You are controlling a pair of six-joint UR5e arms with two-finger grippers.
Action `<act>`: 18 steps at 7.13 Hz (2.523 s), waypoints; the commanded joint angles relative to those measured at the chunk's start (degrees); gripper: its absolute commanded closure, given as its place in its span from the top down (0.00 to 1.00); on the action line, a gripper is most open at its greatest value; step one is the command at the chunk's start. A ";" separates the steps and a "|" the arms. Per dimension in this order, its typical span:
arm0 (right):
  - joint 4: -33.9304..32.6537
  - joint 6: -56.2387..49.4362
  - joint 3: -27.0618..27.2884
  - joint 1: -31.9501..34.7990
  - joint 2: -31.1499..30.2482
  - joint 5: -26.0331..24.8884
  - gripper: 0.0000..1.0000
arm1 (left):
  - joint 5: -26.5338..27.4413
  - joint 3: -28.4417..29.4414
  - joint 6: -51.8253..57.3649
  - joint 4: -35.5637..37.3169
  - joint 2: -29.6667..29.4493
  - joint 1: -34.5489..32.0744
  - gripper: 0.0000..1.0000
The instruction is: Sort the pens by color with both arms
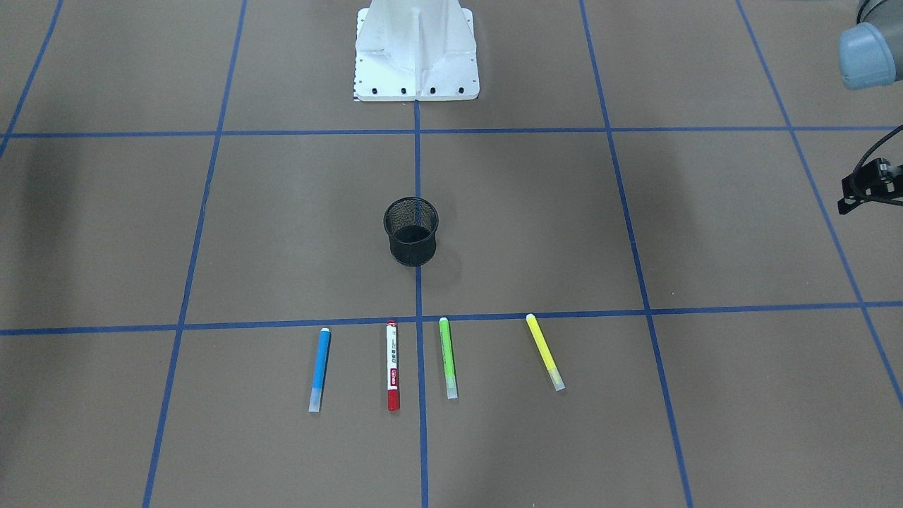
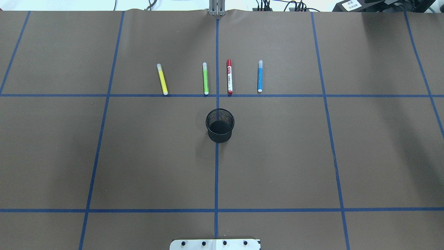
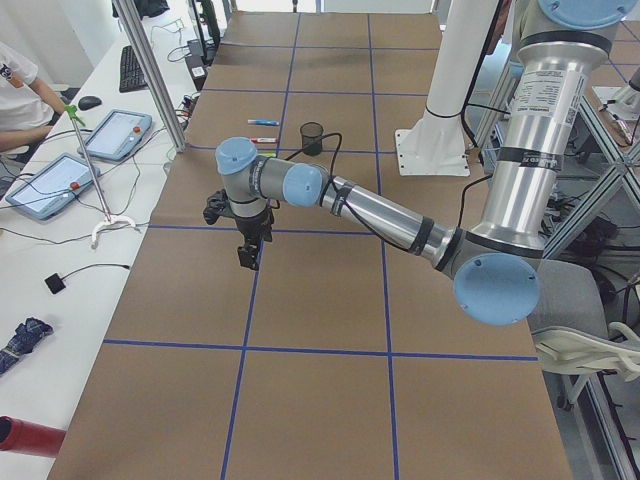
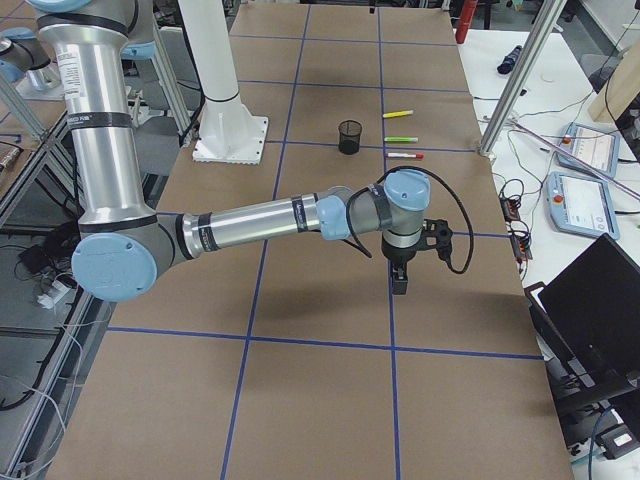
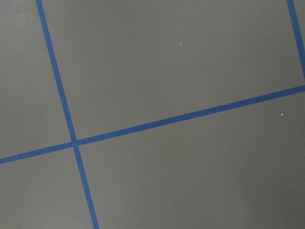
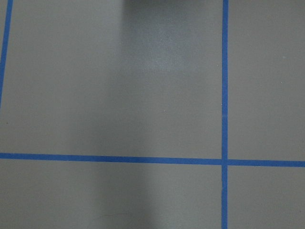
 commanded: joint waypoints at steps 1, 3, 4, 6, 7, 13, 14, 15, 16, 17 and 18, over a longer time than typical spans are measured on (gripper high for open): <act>-0.17 -0.12 -0.53 -1.05 0.79 -0.32 1.00 | -5.46 2.34 -0.04 -0.04 -0.22 -1.88 0.99; -0.25 -0.12 -0.54 -2.63 0.88 -1.81 1.00 | -7.65 4.88 0.92 -0.30 -0.57 -6.87 0.99; -1.99 -0.12 -0.01 -2.82 0.70 -1.46 1.00 | -6.97 5.24 7.89 -0.65 -0.22 -6.90 1.00; -4.82 -0.03 -0.27 -2.82 0.27 -0.25 1.00 | -5.82 6.29 9.72 -0.66 0.22 -7.08 0.99; -4.82 -0.12 -0.53 -2.47 0.26 2.38 1.00 | -5.82 8.38 9.81 -1.87 0.31 -6.82 1.00; -3.86 -0.21 3.60 -2.73 -2.20 -0.76 1.00 | -6.61 6.73 9.72 -2.59 2.60 -8.31 1.00; -3.86 -0.12 3.16 -2.82 -2.20 -0.41 1.00 | -7.31 6.56 9.81 -2.59 2.68 -8.40 1.00; -3.86 -0.12 2.72 -2.82 -2.20 -0.49 1.00 | -7.14 6.38 9.81 -2.59 2.51 -8.31 1.00; -3.94 -0.12 2.37 -2.82 -2.20 -0.84 1.00 | -7.14 6.47 9.72 -2.41 2.59 -8.31 1.00; -3.77 -0.21 2.02 -2.82 -2.37 -0.58 1.00 | -7.31 6.38 9.81 -2.41 3.38 -8.40 1.00; -3.77 -0.04 1.32 -2.82 -2.46 -0.76 1.00 | -7.31 6.90 9.89 -2.85 3.65 -8.22 1.00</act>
